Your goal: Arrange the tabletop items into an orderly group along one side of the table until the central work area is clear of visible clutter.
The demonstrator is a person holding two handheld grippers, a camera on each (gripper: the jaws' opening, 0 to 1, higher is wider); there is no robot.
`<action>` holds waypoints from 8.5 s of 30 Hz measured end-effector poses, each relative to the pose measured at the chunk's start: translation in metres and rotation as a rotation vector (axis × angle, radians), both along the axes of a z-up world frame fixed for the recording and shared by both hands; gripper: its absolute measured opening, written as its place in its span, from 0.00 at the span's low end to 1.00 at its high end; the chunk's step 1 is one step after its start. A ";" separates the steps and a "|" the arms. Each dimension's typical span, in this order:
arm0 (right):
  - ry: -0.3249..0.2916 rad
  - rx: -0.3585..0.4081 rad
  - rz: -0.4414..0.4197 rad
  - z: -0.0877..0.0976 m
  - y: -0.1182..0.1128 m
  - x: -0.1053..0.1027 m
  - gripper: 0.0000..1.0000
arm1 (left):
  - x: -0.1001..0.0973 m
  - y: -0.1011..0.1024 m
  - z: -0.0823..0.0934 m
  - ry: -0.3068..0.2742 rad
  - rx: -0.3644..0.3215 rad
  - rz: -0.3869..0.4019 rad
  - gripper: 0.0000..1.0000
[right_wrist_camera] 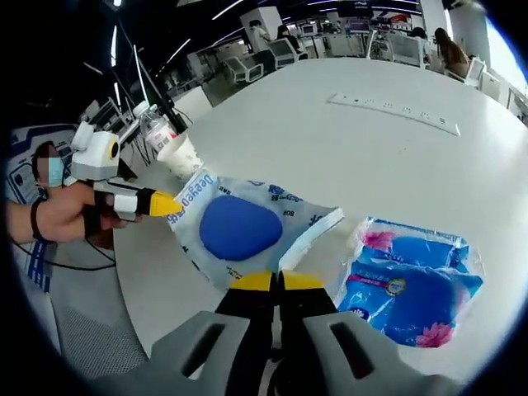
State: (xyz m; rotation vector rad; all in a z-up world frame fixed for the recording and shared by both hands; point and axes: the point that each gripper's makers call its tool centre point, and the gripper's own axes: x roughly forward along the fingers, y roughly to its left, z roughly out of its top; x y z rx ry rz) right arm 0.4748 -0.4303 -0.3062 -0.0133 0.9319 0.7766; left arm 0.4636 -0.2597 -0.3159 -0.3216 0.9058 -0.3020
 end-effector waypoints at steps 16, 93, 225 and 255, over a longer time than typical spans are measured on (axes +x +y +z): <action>0.022 0.026 -0.067 -0.007 -0.002 -0.004 0.00 | -0.005 0.006 -0.010 0.023 -0.008 -0.012 0.03; 0.043 0.043 -0.095 -0.014 0.004 0.016 0.02 | 0.009 0.027 -0.009 0.018 -0.003 0.109 0.11; -0.063 -0.184 -0.098 -0.019 -0.107 -0.046 0.03 | -0.115 0.086 0.067 -0.100 0.113 -0.083 0.26; -0.073 -0.171 -0.030 -0.019 -0.071 -0.044 0.01 | -0.117 0.086 0.067 -0.100 0.102 -0.080 0.26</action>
